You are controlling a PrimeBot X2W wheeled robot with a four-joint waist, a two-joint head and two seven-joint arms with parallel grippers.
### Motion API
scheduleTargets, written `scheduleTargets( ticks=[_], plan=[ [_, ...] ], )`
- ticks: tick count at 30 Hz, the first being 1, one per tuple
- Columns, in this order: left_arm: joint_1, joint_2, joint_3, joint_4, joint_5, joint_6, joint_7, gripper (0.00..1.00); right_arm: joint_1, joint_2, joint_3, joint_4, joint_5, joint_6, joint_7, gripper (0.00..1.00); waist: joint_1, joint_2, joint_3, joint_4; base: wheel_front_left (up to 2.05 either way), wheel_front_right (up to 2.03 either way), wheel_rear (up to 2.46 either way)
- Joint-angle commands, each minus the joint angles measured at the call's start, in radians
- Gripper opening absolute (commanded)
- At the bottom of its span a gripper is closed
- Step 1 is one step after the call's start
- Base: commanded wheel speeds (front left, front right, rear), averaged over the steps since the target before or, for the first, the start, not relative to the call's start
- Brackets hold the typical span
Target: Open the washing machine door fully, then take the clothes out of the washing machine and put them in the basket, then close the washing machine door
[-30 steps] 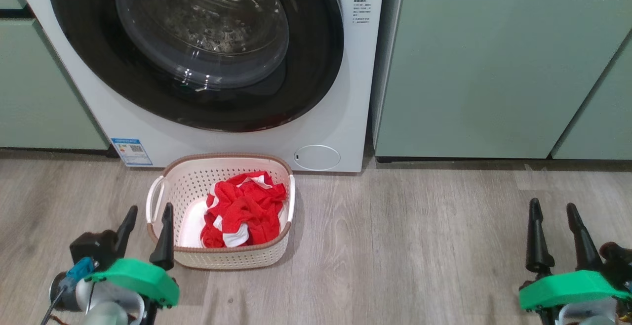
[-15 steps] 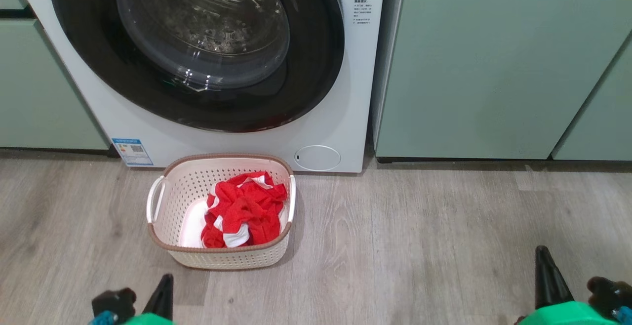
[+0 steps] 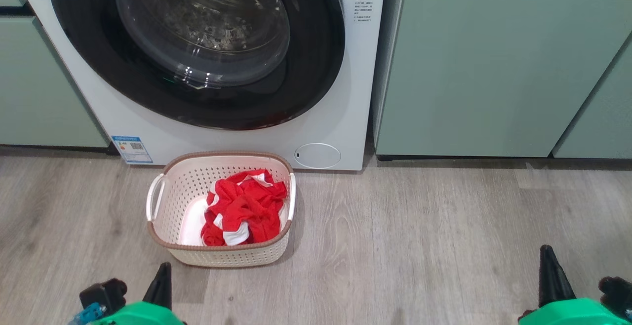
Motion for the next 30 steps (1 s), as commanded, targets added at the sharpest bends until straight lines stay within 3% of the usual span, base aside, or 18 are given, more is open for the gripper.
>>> scheduleTargets(
  ticks=[1, 30],
  plan=[
    [-0.053, 0.006, 0.016, -0.038, -0.019, -0.001, 0.003, 0.0, -0.047, -0.004, -0.004, -0.036, 0.021, 0.0, 0.004, 0.0, 0.0, -0.0001, 0.0, 0.0, 0.0, 0.0, 0.0],
    [-0.066, -0.015, 0.048, -0.127, -0.335, -0.003, 0.094, 0.0, -0.077, -0.004, -0.014, -0.068, 0.351, 0.0, 0.095, 0.0, 0.0, -0.0001, 0.017, 0.002, 0.0, 0.0, 0.0]
  ],
)
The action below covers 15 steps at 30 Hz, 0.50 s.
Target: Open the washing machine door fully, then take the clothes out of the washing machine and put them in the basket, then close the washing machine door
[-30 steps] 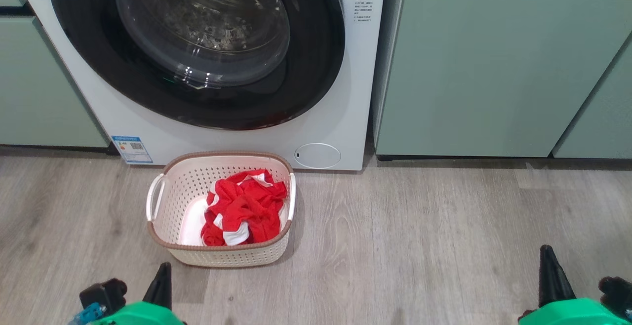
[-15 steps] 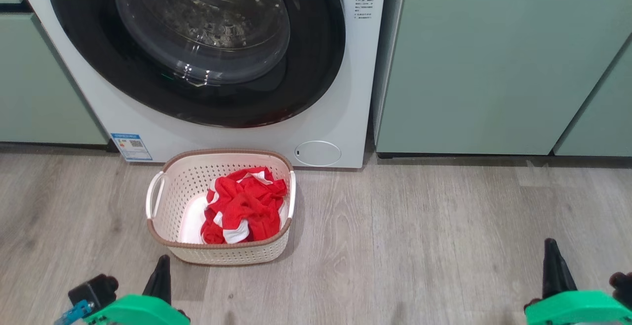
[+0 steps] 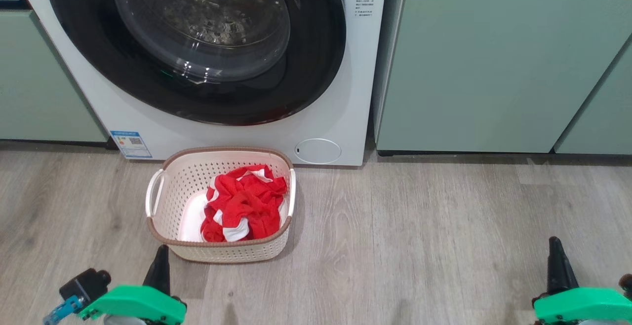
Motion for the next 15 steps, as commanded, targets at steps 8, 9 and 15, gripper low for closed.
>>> scheduleTargets(
  ticks=[8, 9, 15],
  plan=[
    [-0.057, 0.002, 0.029, -0.062, -0.104, -0.003, 0.029, 0.0, -0.06, -0.004, 0.0, -0.047, 0.11, 0.0, 0.031, 0.0, 0.0, 0.0, 0.005, 0.0, 0.0, 0.0, 0.0],
    [-0.057, 0.002, 0.03, -0.065, -0.114, -0.003, 0.032, 0.0, -0.061, -0.004, 0.0, -0.048, 0.12, 0.0, 0.034, 0.0, 0.0, 0.0, 0.005, 0.001, 0.0, 0.0, 0.0],
    [-0.059, -0.002, 0.036, -0.079, -0.165, -0.004, 0.047, 0.0, -0.066, -0.004, -0.002, -0.053, 0.174, 0.0, 0.049, 0.0, 0.0, 0.0, 0.008, 0.001, 0.0, 0.0, 0.0]
  ],
)
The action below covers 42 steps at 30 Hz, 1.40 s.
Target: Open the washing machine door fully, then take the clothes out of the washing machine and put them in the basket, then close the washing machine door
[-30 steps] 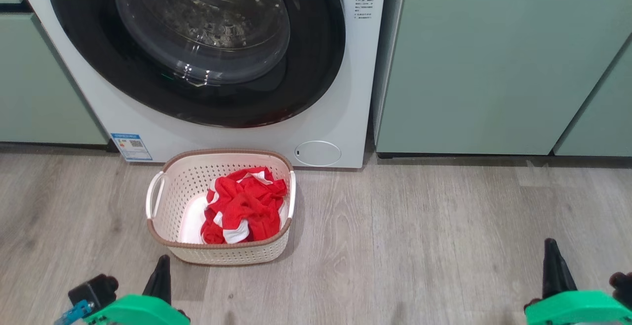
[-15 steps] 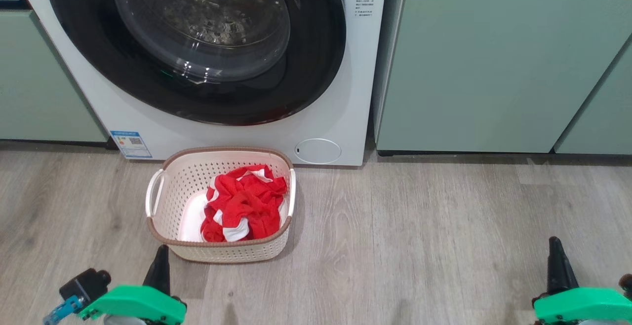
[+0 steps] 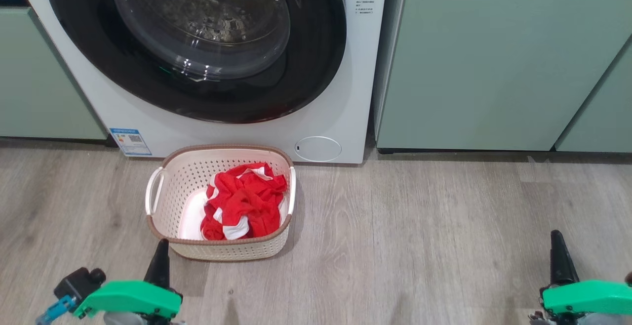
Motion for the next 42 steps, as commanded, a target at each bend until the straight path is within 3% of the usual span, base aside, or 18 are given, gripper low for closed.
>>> scheduleTargets(
  ticks=[1, 42],
  plan=[
    [-0.058, 0.004, 0.028, -0.04, -0.024, -0.004, 0.006, 0.0, -0.047, -0.004, 0.007, -0.04, 0.027, 0.0, 0.007, 0.0, 0.0, 0.0, 0.001, 0.0, 0.0, 0.0, 0.0],
    [-0.075, -0.023, 0.07, -0.155, -0.432, -0.006, 0.123, 0.0, -0.086, -0.005, -0.005, -0.082, 0.452, -0.001, 0.124, 0.0, 0.0, 0.0, 0.022, 0.002, 0.0, 0.0, 0.0]
  ],
)
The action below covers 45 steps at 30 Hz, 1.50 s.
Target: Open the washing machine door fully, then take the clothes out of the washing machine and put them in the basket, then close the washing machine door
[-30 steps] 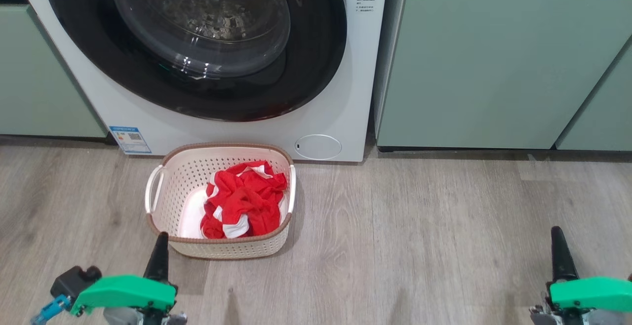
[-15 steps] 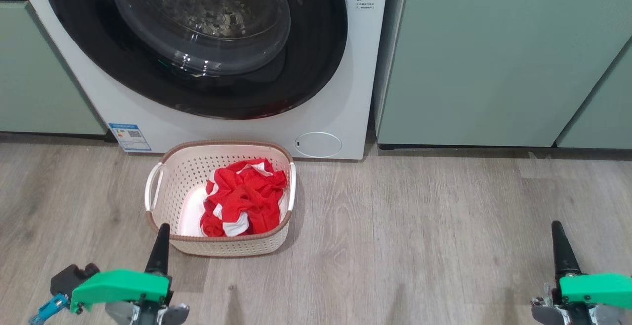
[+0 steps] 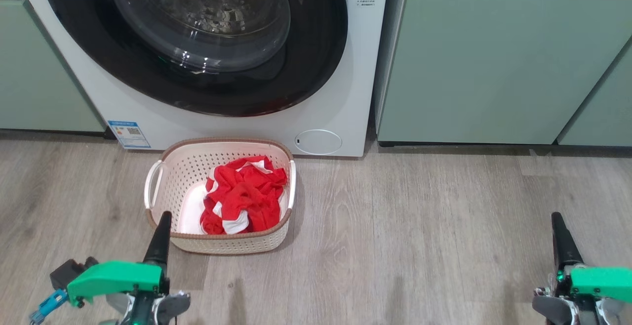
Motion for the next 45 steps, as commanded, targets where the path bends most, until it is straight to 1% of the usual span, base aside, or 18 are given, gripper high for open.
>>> scheduleTargets(
  ticks=[1, 19, 45],
  plan=[
    [-0.054, 0.004, 0.037, -0.041, -0.026, -0.006, 0.01, 0.0, -0.048, -0.005, 0.011, -0.041, 0.029, -0.001, 0.01, 0.0, 0.0, 0.0, 0.001, 0.0, 0.0, 0.0, 0.0],
    [-0.062, -0.009, 0.056, -0.094, -0.214, -0.007, 0.064, 0.0, -0.066, -0.005, 0.005, -0.06, 0.225, -0.001, 0.064, 0.0, 0.0, 0.0, 0.011, 0.001, 0.0, 0.0, 0.0],
    [-0.062, -0.009, 0.056, -0.094, -0.214, -0.007, 0.063, 0.0, -0.066, -0.005, 0.006, -0.06, 0.225, -0.001, 0.064, 0.0, 0.0, 0.0, 0.011, 0.001, 0.0, 0.0, 0.0]
  ],
)
